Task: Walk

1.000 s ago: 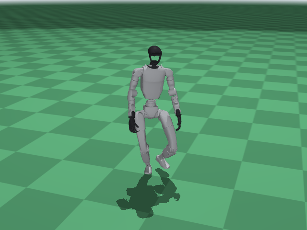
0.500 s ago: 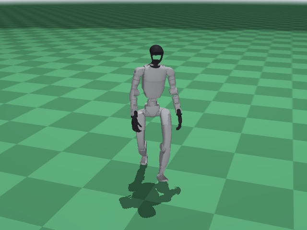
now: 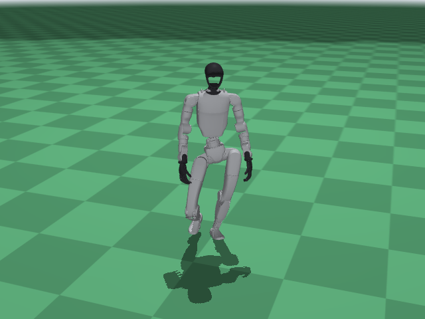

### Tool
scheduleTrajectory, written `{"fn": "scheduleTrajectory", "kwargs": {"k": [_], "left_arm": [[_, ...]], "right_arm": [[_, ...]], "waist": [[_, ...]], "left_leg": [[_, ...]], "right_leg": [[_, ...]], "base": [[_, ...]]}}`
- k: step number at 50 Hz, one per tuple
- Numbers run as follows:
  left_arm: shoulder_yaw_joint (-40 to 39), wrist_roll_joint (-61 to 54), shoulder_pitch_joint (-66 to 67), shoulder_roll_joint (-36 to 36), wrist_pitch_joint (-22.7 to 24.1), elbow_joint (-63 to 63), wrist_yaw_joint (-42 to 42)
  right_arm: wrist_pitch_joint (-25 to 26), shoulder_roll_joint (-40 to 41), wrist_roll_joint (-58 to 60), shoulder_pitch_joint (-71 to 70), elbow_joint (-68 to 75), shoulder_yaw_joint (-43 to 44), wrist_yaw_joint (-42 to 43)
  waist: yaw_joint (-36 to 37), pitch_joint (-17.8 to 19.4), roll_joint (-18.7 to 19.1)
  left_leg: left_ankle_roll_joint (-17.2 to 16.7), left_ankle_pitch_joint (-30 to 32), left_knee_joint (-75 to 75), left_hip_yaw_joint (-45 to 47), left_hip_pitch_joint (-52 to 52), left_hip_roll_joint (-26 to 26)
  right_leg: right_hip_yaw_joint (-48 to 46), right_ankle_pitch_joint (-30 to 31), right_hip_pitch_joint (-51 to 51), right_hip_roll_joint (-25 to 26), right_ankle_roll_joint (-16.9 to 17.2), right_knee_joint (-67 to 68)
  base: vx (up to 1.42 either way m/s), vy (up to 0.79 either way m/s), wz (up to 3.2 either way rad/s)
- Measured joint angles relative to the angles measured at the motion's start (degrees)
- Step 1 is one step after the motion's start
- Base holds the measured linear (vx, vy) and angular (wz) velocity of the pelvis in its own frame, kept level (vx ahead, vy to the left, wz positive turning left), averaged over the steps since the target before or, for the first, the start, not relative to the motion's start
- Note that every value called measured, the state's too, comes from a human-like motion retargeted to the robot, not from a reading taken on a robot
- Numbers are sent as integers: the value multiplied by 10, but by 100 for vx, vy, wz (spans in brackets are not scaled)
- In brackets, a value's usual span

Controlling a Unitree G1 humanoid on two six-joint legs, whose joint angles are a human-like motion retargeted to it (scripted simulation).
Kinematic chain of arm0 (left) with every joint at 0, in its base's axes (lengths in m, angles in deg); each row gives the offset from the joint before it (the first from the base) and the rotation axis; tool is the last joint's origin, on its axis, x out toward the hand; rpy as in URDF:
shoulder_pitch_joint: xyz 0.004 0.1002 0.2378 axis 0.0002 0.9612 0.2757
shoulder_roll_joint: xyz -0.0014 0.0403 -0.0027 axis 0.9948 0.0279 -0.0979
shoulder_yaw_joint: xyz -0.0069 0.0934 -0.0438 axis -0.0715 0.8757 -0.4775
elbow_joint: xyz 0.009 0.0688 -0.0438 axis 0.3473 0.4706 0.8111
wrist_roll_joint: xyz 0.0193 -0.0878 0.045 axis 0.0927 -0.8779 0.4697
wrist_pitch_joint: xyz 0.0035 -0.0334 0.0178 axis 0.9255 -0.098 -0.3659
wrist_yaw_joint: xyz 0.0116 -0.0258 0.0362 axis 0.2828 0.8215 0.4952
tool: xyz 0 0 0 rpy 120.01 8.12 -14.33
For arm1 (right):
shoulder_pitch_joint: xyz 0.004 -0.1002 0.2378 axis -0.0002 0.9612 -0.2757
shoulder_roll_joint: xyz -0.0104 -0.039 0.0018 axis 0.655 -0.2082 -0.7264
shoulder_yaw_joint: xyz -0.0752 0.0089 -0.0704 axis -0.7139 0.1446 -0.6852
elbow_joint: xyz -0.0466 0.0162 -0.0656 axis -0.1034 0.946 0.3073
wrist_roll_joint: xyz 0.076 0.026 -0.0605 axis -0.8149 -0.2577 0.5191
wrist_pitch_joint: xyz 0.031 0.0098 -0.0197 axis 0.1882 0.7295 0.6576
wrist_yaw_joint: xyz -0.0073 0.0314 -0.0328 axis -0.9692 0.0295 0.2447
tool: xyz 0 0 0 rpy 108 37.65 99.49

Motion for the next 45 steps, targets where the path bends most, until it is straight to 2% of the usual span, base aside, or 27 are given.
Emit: {"fn": "scheduleTrajectory", "kwargs": {"k": [5,12,16,19,26,30,32,34,37,40,42,45], "left_arm": [[4,4,-15,-3,2,-3,6],[11,11,-24,-5,9,-4,18],[14,14,-25,-6,11,1,25],[14,14,-21,-9,11,9,27],[-2,5,-3,-13,7,35,32],[-16,-7,14,-10,3,50,31],[-23,-15,20,-5,1,55,32],[-28,-20,27,-3,1,55,30],[-32,-23,32,0,-1,47,23],[-34,-25,26,1,-2,33,16],[-34,-25,25,-2,0,24,12],[-34,-24,10,-2,0,8,7]], "right_arm": [[2,-2,1,5,-11,-1,-2],[10,-2,2,14,-19,-9,-13],[13,-1,3,16,-20,-12,-22],[15,1,4,19,-20,-13,-26],[16,4,3,21,-16,-14,-32],[15,7,-1,21,-15,-17,-33],[14,6,-6,17,-14,-19,-34],[14,4,-12,14,-15,-20,-34],[14,-1,-18,8,-16,-18,-28],[15,-7,-22,-2,-13,-13,-17],[16,-9,-21,-4,-9,-13,-9],[18,-12,-19,-23,1,-9,-4]], "waist": [[-20,17,31],[-31,13,75],[-27,0,80],[-24,-4,77],[-21,-15,78],[-15,-21,101],[-11,-27,122],[-3,-30,138],[14,-31,152],[33,-28,149],[48,-26,148],[70,-19,131]], "left_leg": [[-3,-47,15,-25,48,26],[-10,-105,63,-40,65,77],[-15,-112,71,-43,70,89],[-22,-121,93,-44,75,94],[-53,-127,182,-41,84,127],[-94,-114,310,-47,61,186],[-132,-64,391,-51,34,234],[-171,17,474,-53,3,278],[-196,94,584,-58,-46,327],[-184,104,665,-52,-97,363],[-165,72,701,-43,-127,382],[-133,16,714,-27,-180,385]], "right_leg": [[-16,-16,-30,54,11,-117],[-37,31,-61,147,52,-331],[-46,61,-73,170,68,-423],[-48,76,-78,172,73,-431],[-58,107,-60,185,51,-374],[-73,111,-34,233,23,-351],[-87,112,-13,276,3,-373],[-96,113,6,313,-15,-391],[-100,109,35,355,-36,-410],[-97,98,65,375,-46,-425],[-94,82,80,379,-48,-415],[-82,65,113,375,-47,-432]], "base": [[35,2,21],[29,-2,19],[27,-9,11],[31,-12,11],[41,-14,11],[42,-16,-4],[39,-16,-6],[35,-13,-10],[34,-10,-12],[35,-9,-8],[35,-8,-6],[37,-7,-5]]}}
